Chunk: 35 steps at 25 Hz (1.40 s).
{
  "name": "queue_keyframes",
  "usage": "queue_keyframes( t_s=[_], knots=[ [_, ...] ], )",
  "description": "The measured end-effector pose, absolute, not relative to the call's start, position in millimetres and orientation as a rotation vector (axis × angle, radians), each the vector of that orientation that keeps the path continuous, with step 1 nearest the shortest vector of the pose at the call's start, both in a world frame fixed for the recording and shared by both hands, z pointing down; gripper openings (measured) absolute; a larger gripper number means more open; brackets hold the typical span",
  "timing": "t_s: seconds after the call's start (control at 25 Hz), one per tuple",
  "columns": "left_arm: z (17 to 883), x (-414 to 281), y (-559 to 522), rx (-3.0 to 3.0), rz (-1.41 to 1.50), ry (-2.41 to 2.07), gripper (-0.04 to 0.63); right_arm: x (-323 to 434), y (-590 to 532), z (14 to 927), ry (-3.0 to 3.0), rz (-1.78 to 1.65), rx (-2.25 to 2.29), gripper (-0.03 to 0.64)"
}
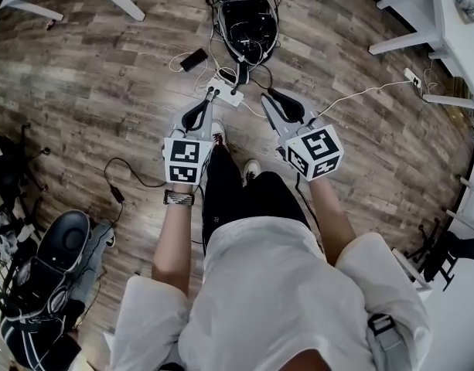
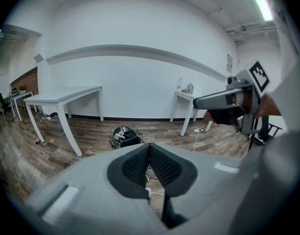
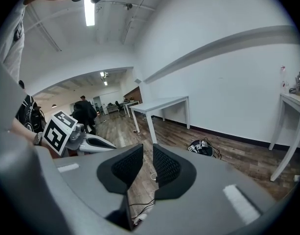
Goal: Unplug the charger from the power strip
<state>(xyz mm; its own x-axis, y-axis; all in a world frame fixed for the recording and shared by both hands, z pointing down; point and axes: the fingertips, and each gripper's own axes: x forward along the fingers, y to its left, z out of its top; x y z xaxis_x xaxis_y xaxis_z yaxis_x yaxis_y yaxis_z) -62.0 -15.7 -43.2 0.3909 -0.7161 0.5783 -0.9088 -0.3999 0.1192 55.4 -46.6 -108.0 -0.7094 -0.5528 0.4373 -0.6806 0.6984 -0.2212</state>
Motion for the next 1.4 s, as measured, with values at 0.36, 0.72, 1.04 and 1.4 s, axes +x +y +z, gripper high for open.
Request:
queue_keyframes(
  t_s=[0.36, 0.72, 1.04, 1.4],
  knots=[
    [15.9, -93.4, -41.9, 2.189, 0.658, -1.385, 0.003, 42.1, -76.7, -42.6, -2.525, 0.555, 0.952, 0.072],
    [80.7, -107.1, -49.5, 2.167, 0.703, -1.341, 0.003, 31.7, -81.4, 24.7, -2.489, 0.594, 0.927, 0.074],
    [151.0, -112.7, -45.9, 2.199, 0.797, -1.32, 0.003, 34.1, -77.3, 99.5, -2.465, 0.594, 0.91, 0.076],
    [217.9, -116.1, -47.9, 2.157, 0.746, -1.288, 0.005, 41.0, -77.1, 164.4, -2.435, 0.608, 0.92, 0.081]
  ],
)
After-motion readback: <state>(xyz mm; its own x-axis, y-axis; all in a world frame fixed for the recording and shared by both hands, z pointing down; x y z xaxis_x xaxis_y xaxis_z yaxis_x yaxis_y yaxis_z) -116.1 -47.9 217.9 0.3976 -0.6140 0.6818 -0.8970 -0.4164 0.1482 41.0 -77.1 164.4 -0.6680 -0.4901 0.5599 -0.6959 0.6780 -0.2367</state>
